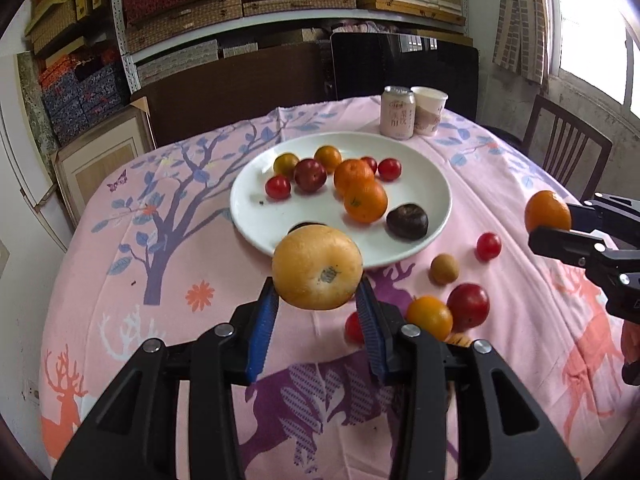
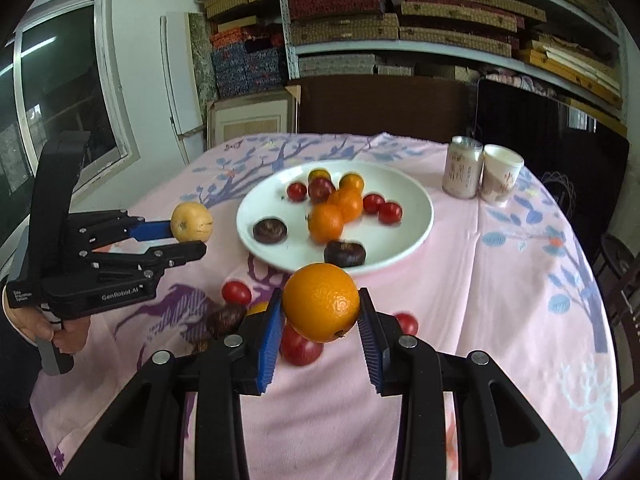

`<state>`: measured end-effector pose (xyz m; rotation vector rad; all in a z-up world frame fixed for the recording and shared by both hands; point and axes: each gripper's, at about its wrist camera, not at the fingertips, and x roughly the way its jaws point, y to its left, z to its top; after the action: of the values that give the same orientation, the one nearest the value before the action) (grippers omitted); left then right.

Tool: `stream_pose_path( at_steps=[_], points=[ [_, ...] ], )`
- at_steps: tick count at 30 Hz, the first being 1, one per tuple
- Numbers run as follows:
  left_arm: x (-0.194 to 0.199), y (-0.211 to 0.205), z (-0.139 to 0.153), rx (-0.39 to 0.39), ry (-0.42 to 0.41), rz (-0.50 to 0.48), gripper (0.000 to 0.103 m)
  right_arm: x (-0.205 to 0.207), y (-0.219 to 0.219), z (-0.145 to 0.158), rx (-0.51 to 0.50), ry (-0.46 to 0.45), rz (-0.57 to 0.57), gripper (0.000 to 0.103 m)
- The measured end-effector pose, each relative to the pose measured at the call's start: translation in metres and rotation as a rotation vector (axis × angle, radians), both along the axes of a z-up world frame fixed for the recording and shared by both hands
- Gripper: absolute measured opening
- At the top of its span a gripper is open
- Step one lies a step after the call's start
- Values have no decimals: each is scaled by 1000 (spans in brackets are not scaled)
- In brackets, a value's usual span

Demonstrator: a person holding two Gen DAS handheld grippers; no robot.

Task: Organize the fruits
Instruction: 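Lower the mandarin and pale yellow fruit onto the plate, opening both tools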

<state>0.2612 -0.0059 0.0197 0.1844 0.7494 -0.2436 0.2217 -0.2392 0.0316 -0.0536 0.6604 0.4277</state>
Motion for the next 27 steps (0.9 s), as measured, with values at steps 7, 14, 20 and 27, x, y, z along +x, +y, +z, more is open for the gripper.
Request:
stream_pose_path(
  at_steps=[7, 14, 20, 27],
  points=[
    [63, -7, -4, -41, 56, 72, 39, 65, 17, 0, -25, -44, -3, 36],
    [107, -17, -32, -20, 123, 89, 39, 113, 28, -34, -45, 62, -13, 37],
    [107, -14, -25, -23, 75, 134, 61, 114, 21, -41, -40, 54, -55, 64],
    [71, -3, -18, -45, 91, 152, 64, 85, -5, -30, 37, 86, -79, 64]
  ],
)
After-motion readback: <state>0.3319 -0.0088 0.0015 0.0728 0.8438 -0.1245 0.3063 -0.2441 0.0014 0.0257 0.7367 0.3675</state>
